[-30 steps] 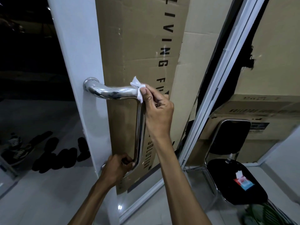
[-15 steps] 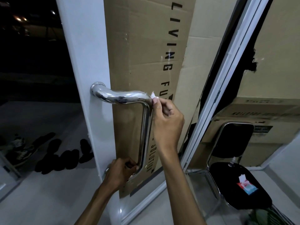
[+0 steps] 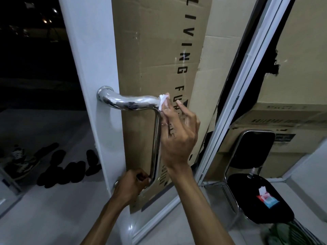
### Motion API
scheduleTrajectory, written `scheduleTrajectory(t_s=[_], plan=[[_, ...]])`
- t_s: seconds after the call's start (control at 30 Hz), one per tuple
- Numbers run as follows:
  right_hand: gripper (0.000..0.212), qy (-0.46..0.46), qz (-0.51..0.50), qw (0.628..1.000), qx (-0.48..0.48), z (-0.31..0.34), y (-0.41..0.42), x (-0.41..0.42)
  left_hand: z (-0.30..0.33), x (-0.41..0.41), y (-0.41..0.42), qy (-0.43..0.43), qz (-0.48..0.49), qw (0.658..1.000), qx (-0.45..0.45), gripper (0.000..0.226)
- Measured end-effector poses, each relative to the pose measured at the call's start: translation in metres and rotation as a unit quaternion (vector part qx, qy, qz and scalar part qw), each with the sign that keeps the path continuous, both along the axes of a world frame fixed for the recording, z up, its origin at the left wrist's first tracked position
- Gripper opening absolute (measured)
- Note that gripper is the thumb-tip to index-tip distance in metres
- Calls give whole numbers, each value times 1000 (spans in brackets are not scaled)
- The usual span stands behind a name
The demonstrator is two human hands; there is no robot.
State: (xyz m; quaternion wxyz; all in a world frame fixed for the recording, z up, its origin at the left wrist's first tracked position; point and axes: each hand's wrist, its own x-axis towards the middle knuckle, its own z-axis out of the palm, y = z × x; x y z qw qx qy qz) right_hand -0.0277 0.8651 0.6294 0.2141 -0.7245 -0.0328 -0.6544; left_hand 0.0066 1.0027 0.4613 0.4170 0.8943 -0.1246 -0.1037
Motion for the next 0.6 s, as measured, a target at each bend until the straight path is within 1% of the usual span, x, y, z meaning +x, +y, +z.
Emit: scheduleTrajectory(t_s=[0.07, 0.17, 0.27, 0.33, 0.4, 0.47, 0.6], plan=[[25, -10, 5, 1000, 9, 2, 2, 3, 1, 0, 0, 4, -1, 1000, -2, 10], [24, -7, 13, 999, -29, 2, 13, 8, 2, 0, -2, 4, -2, 1000, 0, 14], [22, -9, 3, 1000, -25, -1, 15, 11, 2, 0, -1, -4, -3, 1000, 3, 15], [24, -22, 1, 999, -32, -3, 18, 12, 4, -2, -1, -5, -10, 1000, 11, 13], [29, -40, -3, 997, -67, 0, 24, 11, 5, -3, -2, -2, -14, 1000, 11, 13], [30, -48, -12, 994, -97, 5, 23, 12, 6, -2, -3, -8, -12, 1000, 4, 14], [32, -28, -33, 995, -90, -3, -3, 18, 8, -5, -2, -35, -13, 999, 28, 10]])
